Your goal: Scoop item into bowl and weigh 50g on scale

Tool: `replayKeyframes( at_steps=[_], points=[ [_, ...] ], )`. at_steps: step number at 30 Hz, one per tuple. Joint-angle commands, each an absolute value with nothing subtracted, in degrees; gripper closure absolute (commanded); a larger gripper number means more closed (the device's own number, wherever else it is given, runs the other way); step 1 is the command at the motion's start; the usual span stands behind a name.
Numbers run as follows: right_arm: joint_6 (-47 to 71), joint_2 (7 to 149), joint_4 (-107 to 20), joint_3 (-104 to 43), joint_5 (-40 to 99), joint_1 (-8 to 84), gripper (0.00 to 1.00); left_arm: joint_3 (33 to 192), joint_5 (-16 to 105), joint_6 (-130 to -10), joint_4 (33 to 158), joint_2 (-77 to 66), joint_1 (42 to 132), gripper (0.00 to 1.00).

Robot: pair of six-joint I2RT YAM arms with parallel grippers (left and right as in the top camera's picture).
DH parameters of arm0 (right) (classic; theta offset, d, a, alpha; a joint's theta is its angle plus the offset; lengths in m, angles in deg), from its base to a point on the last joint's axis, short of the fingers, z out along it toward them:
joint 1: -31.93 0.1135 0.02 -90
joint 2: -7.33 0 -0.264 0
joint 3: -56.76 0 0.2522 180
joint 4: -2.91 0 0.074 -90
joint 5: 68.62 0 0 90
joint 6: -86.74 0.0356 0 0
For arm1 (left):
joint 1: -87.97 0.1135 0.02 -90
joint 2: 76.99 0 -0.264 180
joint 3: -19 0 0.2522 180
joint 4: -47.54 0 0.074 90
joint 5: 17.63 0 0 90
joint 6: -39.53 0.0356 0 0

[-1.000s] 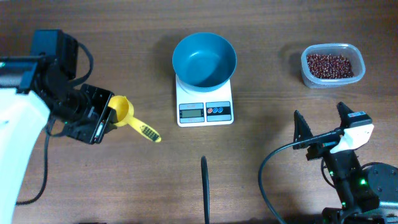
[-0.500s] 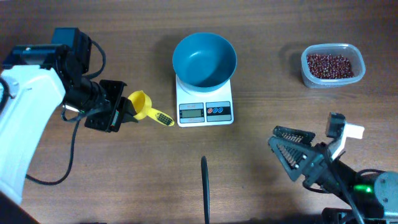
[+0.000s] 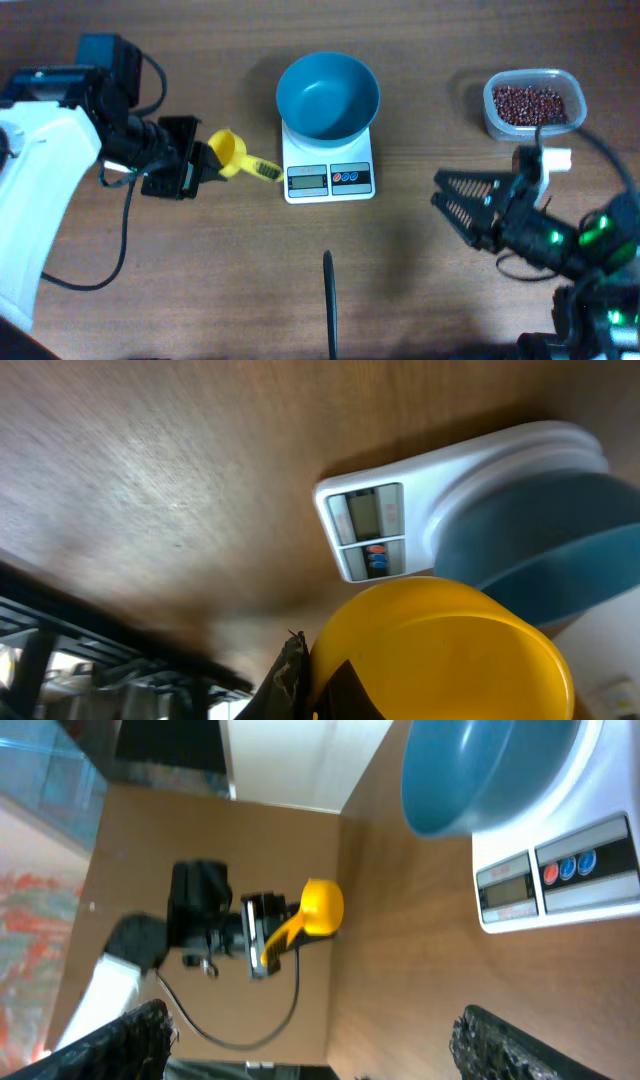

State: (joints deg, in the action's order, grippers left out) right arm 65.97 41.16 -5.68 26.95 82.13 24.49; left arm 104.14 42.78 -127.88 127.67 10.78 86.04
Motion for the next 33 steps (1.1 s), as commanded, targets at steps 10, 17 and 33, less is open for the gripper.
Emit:
replayKeyframes(
  at_steps=[10, 17, 33],
  points=[
    [54.4, 65.0, -8.9, 8.4, 79.7, 38.0, 0.01, 114.0, 62.4, -141.3, 125.2, 10.9, 74.1, 1.0],
    [51.0, 65.1, -8.1, 8.4, 74.7, 37.9, 0.01, 114.0, 68.3, -141.3, 128.6, 11.0, 76.0, 1.0],
    [57.4, 75.3, 14.3, 8.1, 51.0, 52.8, 0.19, 114.3, 67.2, -142.8, 107.1, 11.0, 69.6, 1.0]
  ],
)
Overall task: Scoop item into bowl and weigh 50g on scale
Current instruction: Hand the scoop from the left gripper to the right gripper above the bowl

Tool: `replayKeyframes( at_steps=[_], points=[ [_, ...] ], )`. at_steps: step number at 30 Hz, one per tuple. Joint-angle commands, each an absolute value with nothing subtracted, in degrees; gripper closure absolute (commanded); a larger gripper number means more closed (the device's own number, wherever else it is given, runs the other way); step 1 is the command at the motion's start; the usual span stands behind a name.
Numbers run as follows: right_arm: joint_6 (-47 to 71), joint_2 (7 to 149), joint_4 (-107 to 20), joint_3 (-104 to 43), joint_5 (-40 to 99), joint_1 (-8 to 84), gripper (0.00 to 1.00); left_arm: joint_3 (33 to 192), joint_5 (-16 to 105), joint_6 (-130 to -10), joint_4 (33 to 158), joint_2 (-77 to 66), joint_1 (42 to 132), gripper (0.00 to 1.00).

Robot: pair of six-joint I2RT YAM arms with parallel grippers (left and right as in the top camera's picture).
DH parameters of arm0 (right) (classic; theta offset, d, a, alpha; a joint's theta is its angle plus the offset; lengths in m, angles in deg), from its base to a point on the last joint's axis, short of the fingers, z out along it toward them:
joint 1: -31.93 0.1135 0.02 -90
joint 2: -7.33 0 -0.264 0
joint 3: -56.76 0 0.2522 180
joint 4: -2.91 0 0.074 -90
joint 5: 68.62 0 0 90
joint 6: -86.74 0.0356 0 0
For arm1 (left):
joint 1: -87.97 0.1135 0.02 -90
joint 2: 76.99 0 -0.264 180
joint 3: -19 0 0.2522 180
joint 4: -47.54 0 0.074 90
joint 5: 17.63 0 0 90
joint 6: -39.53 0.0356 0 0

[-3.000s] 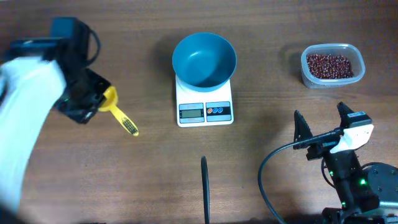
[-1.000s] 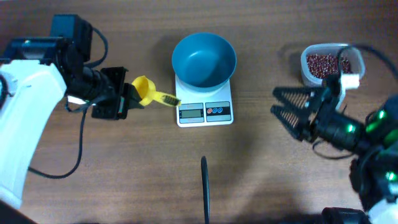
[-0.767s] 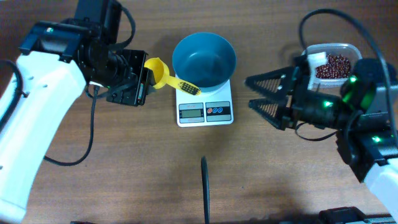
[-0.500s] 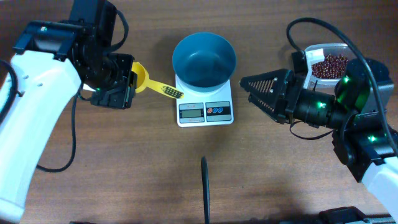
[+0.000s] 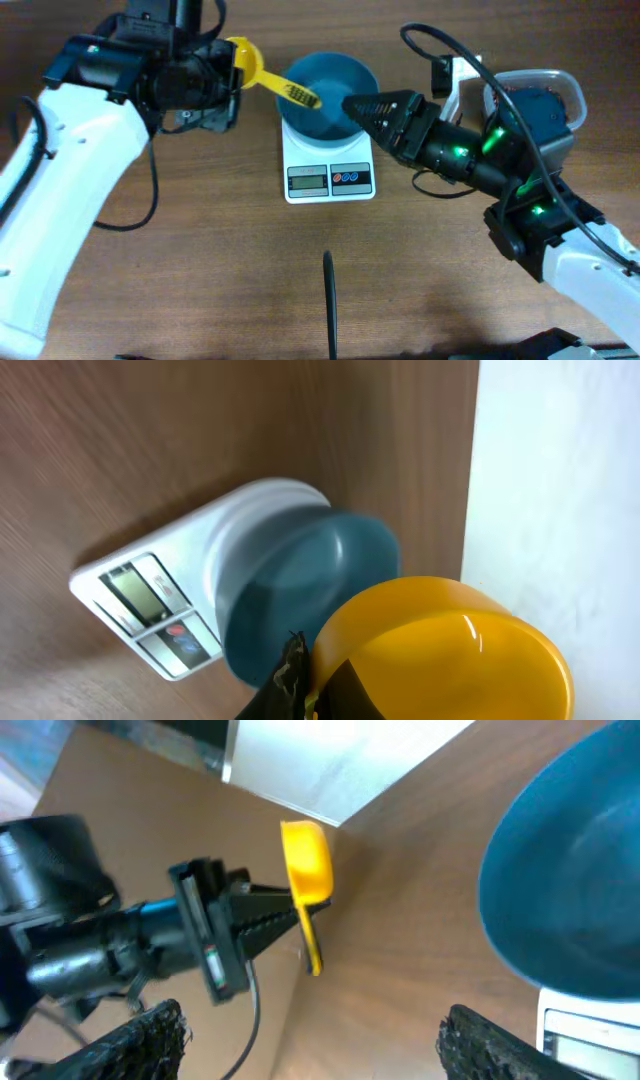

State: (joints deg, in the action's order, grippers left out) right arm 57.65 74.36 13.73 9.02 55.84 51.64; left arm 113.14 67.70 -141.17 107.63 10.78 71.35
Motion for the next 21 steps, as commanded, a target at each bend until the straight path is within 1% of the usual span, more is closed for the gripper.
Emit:
replayKeyframes(
  at_steps=[1, 2, 3, 4, 6, 12, 13, 15, 17, 21],
  points=[
    [57.2, 75.7, 14.3, 8.1, 49.9, 53.3, 0.21, 114.3, 67.2, -142.8, 107.2, 11.0, 68.9, 1.0],
    [57.1, 76.3, 14.3, 8.1, 47.6, 53.9, 0.23, 114.3, 66.8, -142.7, 107.2, 11.0, 68.5, 1.0],
    [57.0, 77.3, 14.5, 8.1, 44.3, 54.9, 0.28, 114.3, 65.1, -142.7, 107.2, 11.0, 68.5, 1.0],
    [57.0, 77.8, 15.3, 8.1, 43.5, 55.3, 0.32, 114.3, 63.8, -142.5, 107.2, 11.0, 68.5, 1.0],
    [56.8, 78.9, 18.3, 8.1, 43.4, 56.5, 0.36, 114.3, 63.4, -142.2, 107.3, 11.0, 68.5, 1.0],
    [56.5, 79.1, 18.8, 8.1, 42.2, 60.1, 0.41, 114.3, 63.0, -142.2, 107.2, 11.8, 68.4, 1.0],
    [56.5, 79.1, 18.9, 8.1, 42.0, 60.4, 0.42, 114.3, 62.2, -142.2, 107.2, 12.2, 68.2, 1.0],
    [56.2, 79.1, 19.0, 8.1, 41.9, 60.5, 0.52, 114.3, 60.8, -142.2, 107.4, 13.6, 67.3, 1.0],
    [52.8, 79.1, 19.0, 8.1, 41.8, 60.5, 0.54, 114.3, 59.5, -142.2, 108.4, 14.6, 66.7, 1.0],
    [52.4, 79.1, 19.0, 8.1, 41.7, 60.5, 0.59, 114.3, 58.5, -142.2, 110.0, 14.8, 66.7, 1.0]
  ],
)
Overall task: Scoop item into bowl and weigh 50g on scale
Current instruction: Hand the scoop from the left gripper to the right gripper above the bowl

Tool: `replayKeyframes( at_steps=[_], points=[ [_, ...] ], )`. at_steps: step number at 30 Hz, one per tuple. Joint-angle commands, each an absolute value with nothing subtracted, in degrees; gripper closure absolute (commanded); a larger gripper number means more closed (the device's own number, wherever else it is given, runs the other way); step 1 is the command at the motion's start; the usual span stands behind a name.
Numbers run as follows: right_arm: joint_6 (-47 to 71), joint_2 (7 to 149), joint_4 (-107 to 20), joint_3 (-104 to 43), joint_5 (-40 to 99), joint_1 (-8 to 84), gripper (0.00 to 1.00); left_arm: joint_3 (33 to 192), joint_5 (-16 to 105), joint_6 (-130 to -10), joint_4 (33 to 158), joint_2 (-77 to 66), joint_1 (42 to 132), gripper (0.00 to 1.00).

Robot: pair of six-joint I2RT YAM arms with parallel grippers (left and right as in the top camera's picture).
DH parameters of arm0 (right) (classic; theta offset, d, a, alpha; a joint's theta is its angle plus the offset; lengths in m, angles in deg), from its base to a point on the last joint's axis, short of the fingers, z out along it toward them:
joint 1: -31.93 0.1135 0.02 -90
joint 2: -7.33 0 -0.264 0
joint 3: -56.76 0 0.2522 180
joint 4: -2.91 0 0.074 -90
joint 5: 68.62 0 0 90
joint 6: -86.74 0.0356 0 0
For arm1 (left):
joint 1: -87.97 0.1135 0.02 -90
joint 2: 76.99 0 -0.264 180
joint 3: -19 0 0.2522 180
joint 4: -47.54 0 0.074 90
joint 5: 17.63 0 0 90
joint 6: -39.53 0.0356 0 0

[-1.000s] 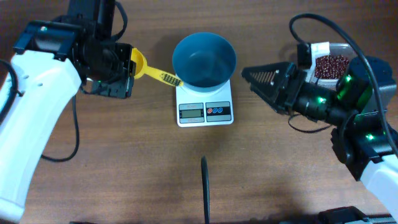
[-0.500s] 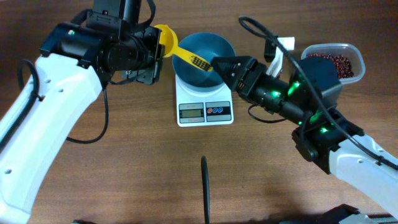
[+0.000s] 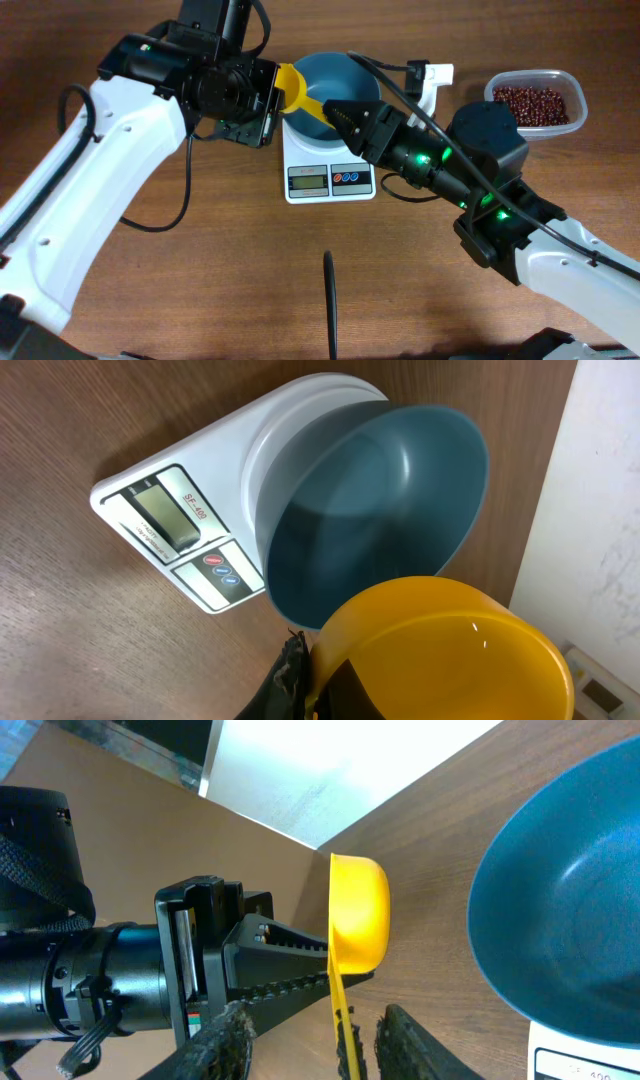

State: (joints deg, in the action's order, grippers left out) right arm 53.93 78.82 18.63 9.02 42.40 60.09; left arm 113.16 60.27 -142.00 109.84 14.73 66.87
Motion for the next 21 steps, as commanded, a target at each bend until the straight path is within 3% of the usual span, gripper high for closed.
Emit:
replayKeyframes(
  at_steps=[1, 14, 21],
  points=[
    [52.4, 79.1, 19.0, 8.1, 41.9, 60.5, 0.6, 114.3, 58.1, -142.2, 110.0, 14.8, 66.7, 1.0],
    [52.4, 79.1, 18.1, 8.2, 46.7, 60.5, 0.8, 114.3, 56.6, -140.8, 110.0, 14.8, 66.6, 1.0],
    [52.4, 79.1, 16.1, 8.2, 46.6, 60.5, 0.81, 114.3, 56.6, -138.0, 109.9, 14.8, 64.7, 1.0]
  ],
)
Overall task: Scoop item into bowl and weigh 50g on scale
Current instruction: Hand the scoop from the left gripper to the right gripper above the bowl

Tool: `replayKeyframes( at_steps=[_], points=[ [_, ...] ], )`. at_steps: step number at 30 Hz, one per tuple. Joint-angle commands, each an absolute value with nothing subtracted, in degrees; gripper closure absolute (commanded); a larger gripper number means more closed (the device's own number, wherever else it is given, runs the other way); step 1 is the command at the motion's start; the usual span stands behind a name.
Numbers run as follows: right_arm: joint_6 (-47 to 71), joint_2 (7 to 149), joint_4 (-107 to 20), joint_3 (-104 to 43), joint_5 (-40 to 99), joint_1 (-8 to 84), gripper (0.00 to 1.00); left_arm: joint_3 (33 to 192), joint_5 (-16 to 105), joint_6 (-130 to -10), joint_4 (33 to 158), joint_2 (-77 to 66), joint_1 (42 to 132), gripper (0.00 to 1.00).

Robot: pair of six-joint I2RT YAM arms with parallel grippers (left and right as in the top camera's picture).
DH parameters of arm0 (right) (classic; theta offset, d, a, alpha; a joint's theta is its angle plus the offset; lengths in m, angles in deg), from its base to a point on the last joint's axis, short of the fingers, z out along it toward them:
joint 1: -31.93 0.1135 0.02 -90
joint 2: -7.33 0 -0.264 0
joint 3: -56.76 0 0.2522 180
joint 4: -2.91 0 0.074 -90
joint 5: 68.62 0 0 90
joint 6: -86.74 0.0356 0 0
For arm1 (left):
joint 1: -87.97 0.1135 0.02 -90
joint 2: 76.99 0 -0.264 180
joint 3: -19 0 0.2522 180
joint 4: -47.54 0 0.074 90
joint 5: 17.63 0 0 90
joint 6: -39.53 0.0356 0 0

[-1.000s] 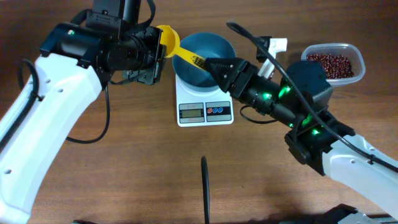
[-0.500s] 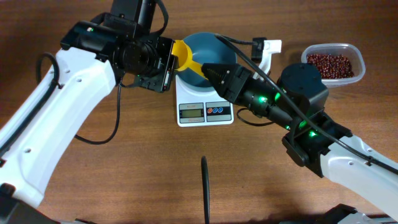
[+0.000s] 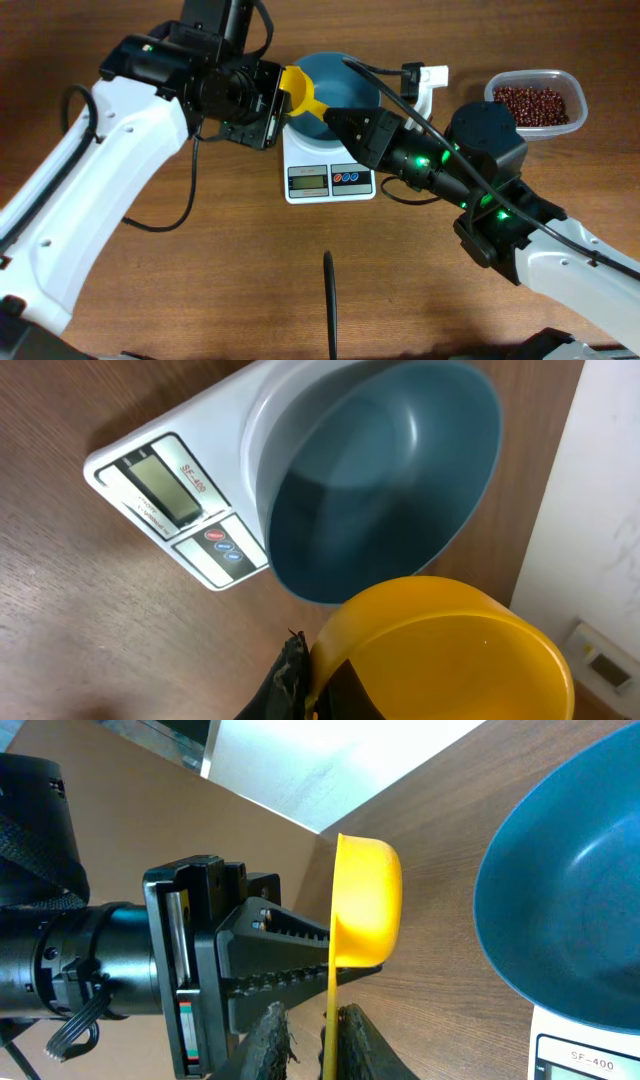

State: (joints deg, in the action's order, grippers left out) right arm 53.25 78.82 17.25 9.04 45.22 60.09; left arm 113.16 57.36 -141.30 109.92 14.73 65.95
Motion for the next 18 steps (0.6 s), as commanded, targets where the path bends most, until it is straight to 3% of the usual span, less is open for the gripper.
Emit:
replayKeyframes(
  at_steps=[1, 18],
  points=[
    [52.4, 79.1, 15.4, 8.2, 46.6, 60.5, 0.8, 114.3, 56.4, -137.1, 110.0, 14.8, 64.7, 1.0],
    [51.6, 79.1, 14.9, 8.2, 47.7, 60.4, 0.84, 114.3, 55.6, -136.6, 111.4, 14.8, 64.7, 1.0]
  ],
)
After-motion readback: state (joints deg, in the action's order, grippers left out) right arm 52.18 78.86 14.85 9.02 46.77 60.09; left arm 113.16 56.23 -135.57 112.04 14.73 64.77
